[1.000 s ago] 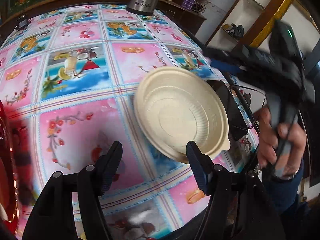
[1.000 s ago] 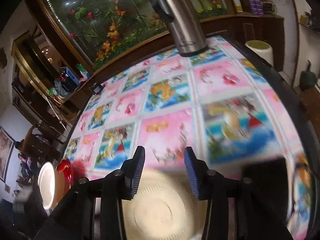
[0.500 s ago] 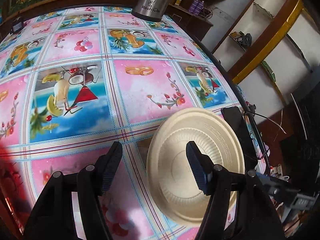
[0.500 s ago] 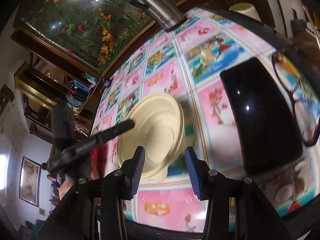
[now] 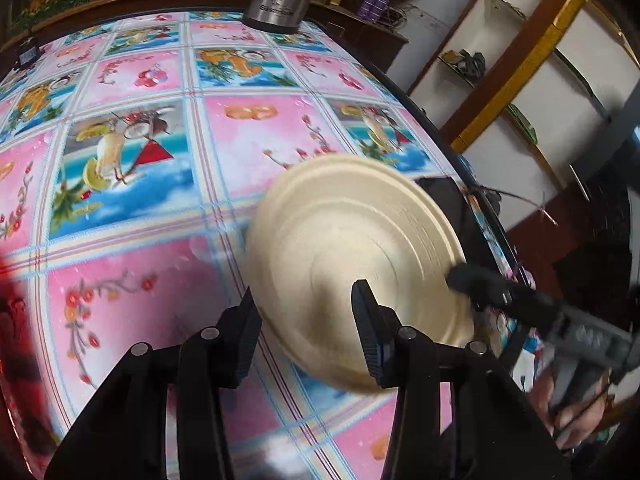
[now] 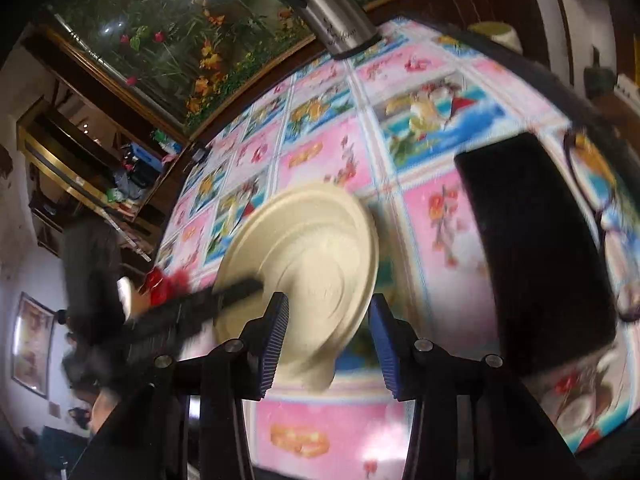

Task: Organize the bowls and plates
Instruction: 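Close the left gripper on the beige bowl rim while the right gripper holds it, then carry the beige bowl with both grippers toward the red plate stack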

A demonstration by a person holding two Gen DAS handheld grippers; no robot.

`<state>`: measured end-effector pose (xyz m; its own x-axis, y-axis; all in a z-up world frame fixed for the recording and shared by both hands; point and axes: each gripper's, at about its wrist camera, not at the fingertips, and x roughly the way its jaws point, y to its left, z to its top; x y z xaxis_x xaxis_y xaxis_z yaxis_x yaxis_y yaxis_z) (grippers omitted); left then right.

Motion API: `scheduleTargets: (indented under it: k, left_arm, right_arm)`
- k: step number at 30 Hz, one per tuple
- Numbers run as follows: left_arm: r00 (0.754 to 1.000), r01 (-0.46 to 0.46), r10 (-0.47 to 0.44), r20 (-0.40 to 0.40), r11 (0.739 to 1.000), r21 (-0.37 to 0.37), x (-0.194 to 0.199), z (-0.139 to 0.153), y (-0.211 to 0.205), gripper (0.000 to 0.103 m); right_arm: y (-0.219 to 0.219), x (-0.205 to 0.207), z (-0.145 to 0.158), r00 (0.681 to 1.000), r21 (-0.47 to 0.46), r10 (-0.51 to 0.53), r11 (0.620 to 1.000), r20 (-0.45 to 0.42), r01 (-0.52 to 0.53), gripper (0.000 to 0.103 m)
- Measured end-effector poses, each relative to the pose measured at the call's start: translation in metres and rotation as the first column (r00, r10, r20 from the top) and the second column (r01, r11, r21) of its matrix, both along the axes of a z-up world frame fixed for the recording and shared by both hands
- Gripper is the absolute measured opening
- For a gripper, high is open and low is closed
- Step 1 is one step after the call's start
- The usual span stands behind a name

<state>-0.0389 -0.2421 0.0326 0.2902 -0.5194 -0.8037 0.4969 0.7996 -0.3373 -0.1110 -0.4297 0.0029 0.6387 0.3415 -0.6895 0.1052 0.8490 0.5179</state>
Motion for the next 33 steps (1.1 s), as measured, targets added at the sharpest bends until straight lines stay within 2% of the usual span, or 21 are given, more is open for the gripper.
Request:
scheduleTargets:
  k: [4,13,15,16,17,18,19,25,29,33]
  left_arm:
    - [1.0,-0.024,0.024,0.007,1.0,0.014,0.007,0.001,0.003,0.042]
    - [0.997,-0.065,0.065,-0.036,0.998,0.019,0.046,-0.012,-0.006,0.042]
    - [0.996,-0.072,0.072,-0.044,0.997,-0.003,0.048,-0.015,-0.005,0.042]
    - [0.997,-0.073,0.073,-0.036,0.997,0.0,0.046,-0.015,-0.005,0.039]
    - [0.998,-0.062,0.062,-0.025,0.998,0.011,0.042,-0.014,-0.006,0.019]
    - [0.998,-0.055,0.055,-0.017,0.998,0.015,0.038,-0.013,-0.006,0.013]
    - [0.998,-0.054,0.054,-0.009,0.998,0.013,0.032,-0.011,-0.004,0.013]
    - [0.998,-0.056,0.056,0.011,0.998,-0.003,0.012,0.001,0.01,0.013]
    - [0.994,-0.058,0.051,0.098,0.996,0.064,-0.008,0.011,0.013,0.013]
    - [0.985,-0.056,0.031,0.169,0.988,0.143,-0.026,0.011,0.015,0.013]
  right_arm:
    - [-0.002,-0.002,0.005,0.999,-0.025,-0.022,0.999,0.026,0.022,0.046]
    - [0.001,-0.017,-0.004,0.999,0.041,0.02,0.999,-0.04,-0.018,0.046]
    - [0.004,-0.02,-0.007,0.999,0.04,0.026,0.999,-0.038,-0.025,0.046]
    - [0.005,-0.02,-0.007,0.999,0.034,0.027,0.999,-0.031,-0.026,0.039]
    - [0.006,-0.019,-0.008,0.999,0.017,0.023,1.0,-0.031,-0.023,0.023]
    - [0.004,-0.018,-0.008,1.0,0.012,0.017,1.0,-0.025,-0.017,0.021]
    - [0.003,-0.018,-0.008,1.0,0.013,0.013,1.0,-0.019,-0.013,0.017]
    - [0.001,-0.017,0.004,1.0,-0.022,0.01,1.0,0.014,-0.01,0.013]
    - [0.007,-0.016,0.007,0.999,-0.027,0.03,0.999,0.021,-0.03,0.013]
    - [0.018,-0.016,0.01,0.998,-0.082,0.063,0.995,0.026,-0.061,0.013]
